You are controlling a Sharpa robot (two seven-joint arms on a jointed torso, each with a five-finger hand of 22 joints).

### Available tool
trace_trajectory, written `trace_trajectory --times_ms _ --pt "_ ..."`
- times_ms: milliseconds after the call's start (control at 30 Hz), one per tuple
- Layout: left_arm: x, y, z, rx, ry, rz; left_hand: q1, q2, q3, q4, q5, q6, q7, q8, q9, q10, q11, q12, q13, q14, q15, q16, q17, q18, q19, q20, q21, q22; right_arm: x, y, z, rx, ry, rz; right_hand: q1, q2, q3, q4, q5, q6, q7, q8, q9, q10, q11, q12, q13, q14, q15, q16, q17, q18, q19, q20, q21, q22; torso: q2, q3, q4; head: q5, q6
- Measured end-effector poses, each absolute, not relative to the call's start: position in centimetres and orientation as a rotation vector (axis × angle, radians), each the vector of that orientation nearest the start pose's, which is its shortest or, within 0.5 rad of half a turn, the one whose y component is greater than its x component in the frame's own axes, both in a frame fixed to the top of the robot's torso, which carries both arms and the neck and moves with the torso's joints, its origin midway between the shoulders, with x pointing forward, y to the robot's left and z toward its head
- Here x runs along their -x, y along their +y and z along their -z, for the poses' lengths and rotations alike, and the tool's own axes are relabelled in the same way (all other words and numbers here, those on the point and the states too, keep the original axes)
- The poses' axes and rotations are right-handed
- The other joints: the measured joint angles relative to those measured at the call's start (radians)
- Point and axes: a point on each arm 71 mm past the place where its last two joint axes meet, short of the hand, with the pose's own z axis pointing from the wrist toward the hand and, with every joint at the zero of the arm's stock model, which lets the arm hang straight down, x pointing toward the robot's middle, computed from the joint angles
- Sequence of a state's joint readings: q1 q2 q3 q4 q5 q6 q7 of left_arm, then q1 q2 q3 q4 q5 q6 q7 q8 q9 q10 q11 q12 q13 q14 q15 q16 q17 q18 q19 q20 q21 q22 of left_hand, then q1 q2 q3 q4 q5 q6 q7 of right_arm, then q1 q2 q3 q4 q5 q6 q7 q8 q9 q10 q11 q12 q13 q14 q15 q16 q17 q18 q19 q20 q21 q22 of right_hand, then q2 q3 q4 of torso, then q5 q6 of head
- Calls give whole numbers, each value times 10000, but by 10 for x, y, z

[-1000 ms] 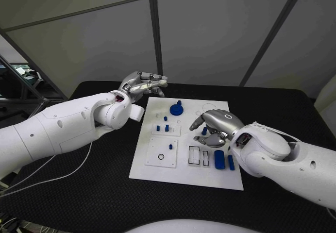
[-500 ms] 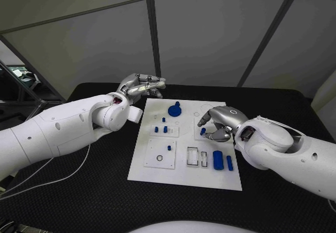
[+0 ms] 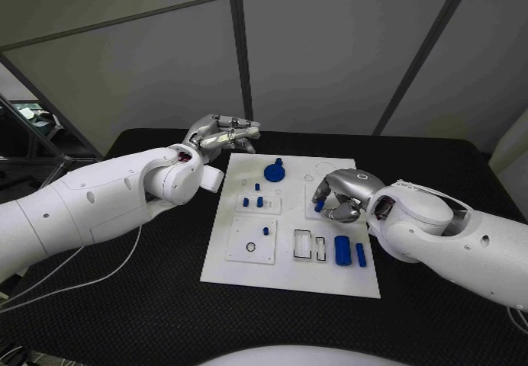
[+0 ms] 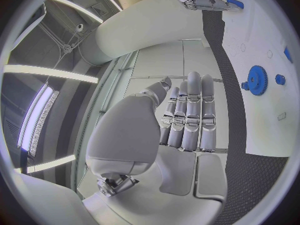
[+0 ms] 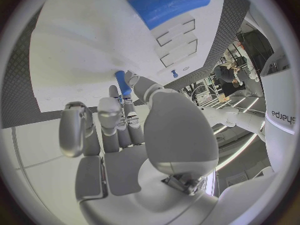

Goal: Assemble the parts on the task board

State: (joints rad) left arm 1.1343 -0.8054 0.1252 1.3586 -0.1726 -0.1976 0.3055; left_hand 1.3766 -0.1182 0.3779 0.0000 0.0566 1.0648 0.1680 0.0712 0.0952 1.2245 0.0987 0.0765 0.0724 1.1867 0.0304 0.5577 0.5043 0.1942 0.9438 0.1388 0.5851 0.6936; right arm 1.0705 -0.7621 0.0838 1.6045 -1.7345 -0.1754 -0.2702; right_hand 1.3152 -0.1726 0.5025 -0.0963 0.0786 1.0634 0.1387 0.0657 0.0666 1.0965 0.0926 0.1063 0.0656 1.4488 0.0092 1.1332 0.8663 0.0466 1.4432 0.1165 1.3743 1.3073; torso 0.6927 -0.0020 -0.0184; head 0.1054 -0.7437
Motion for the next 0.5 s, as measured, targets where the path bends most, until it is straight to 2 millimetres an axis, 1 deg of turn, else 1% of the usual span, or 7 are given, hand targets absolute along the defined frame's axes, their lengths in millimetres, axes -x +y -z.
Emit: trace_trajectory --times_ms 67,167,200,233,267,467,500 --pt "-525 237 166 10215 14160 15128 0 0 -12 12 0 0 0 0 0 0 0 0 0 0 0 0 -3 0 12 12 -17 -6 -460 -140 197 3394 17009 -5541 -8 89 176 14 0 111 58 0 14 234 -36 47 0 48 -48 82 88 0 65 -65 93 0 -4 2 1 0 -2" --pt "-525 237 166 10218 14164 15125 0 0 -12 13 0 0 0 0 0 0 0 0 0 0 0 0 -3 -1 12 12 -17 -6 -460 -138 197 3426 17042 -5535 -60 141 355 38 0 219 15 0 17 478 -95 96 6 79 -79 192 208 -1 119 -118 197 0 -6 5 0 6 -9" --pt "-525 237 166 10218 14166 15124 0 0 -12 13 0 0 0 0 0 0 0 0 0 0 0 0 -3 0 12 12 -17 -6 -460 -138 197 3433 17042 -5540 -60 141 412 54 0 291 -12 40 34 587 -125 97 14 111 -111 216 244 0 132 -132 197 0 -7 5 0 8 -9" --pt "-525 237 166 10220 14167 15123 0 0 -12 13 0 0 0 0 0 0 0 0 0 0 0 0 -3 0 11 12 -17 -6 -460 -137 197 3441 17037 -5548 -70 234 482 75 0 379 -41 72 44 719 -153 97 13 111 -112 256 277 -1 136 -136 239 0 -8 5 -1 12 -9" --pt "-525 237 166 10221 14168 15122 0 0 -12 13 0 0 0 0 0 0 0 0 0 0 0 0 -3 -1 11 11 -17 -6 -460 -137 197 3447 17033 -5553 -69 235 539 86 0 453 -58 72 54 806 -163 110 18 114 -114 256 298 0 170 -169 264 0 -7 6 -2 12 -6" --pt "-525 237 167 10225 14178 15120 0 0 -12 13 0 0 0 0 1 0 0 0 0 0 0 0 -2 0 11 11 -17 -5 -460 -137 196 3452 16916 -5534 -102 393 627 164 -5 937 -218 238 133 1405 -371 250 56 175 -297 459 503 -1 225 -225 462 0 -8 9 -5 13 -20" --pt "-525 237 167 10226 14179 15117 0 0 -12 13 0 0 0 0 0 0 0 0 0 0 0 0 -2 0 12 11 -17 -5 -460 -137 195 3450 16873 -5534 -101 395 628 166 -13 1009 -246 265 145 1494 -395 251 70 165 -312 459 521 0 237 -277 462 0 -8 9 -5 13 -24"
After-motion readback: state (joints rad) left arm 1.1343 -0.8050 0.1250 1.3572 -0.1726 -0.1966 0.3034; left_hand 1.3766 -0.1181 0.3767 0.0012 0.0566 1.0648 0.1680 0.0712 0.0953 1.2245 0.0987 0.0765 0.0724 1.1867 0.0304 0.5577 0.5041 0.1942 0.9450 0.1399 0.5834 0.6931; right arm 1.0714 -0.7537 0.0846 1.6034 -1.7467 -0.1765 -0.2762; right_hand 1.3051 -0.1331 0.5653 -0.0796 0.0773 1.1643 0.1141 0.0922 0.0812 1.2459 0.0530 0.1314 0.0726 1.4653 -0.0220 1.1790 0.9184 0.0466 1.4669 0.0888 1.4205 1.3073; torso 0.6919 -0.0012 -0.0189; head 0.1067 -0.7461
